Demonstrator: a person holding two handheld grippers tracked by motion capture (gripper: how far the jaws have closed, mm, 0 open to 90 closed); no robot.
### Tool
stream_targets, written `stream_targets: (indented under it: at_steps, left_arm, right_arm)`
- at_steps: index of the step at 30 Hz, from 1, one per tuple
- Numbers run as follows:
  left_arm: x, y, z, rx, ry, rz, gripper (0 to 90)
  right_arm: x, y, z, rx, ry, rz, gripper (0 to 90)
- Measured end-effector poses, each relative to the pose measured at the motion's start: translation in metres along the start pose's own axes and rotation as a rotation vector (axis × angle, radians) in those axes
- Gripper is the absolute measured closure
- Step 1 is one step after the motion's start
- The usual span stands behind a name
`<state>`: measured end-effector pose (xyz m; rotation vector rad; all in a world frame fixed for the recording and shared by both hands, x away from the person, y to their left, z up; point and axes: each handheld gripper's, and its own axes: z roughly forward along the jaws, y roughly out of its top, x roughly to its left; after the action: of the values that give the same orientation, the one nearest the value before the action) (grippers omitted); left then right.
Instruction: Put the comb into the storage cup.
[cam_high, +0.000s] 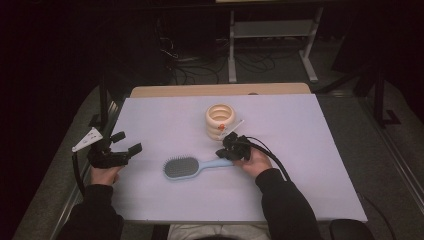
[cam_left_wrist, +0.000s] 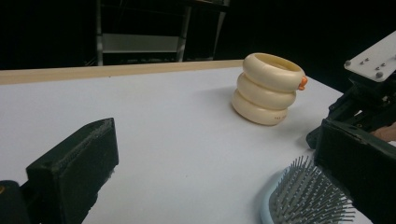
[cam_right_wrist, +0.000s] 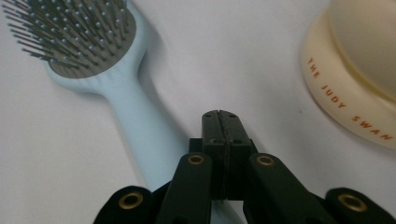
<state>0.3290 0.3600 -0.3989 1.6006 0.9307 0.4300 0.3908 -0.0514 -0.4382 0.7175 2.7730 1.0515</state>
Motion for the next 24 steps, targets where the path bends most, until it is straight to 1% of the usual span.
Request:
stream_targets:
  at_steps: [4, 13, 19, 24]
  left_arm:
    - [0.000, 0.000, 0.000, 0.000, 0.001, -0.001, 0.0]
    - [0.000, 0.000, 0.000, 0.003, -0.003, -0.002, 0.0]
    - [0.000, 0.000, 0.000, 0.002, -0.001, -0.005, 0.0]
    - [0.000, 0.000, 0.000, 0.002, -0.001, -0.003, 0.0]
  right_arm:
    - [0.003, -0.002, 0.000, -0.003, 0.001, -0.008, 88.6]
    - [0.011, -0.007, -0.003, -0.008, 0.008, -0.001, 88.6]
    - [0.017, -0.010, -0.005, -0.007, 0.008, -0.018, 88.5]
    - [0.020, -0.012, -0.007, -0.011, 0.012, -0.018, 88.6]
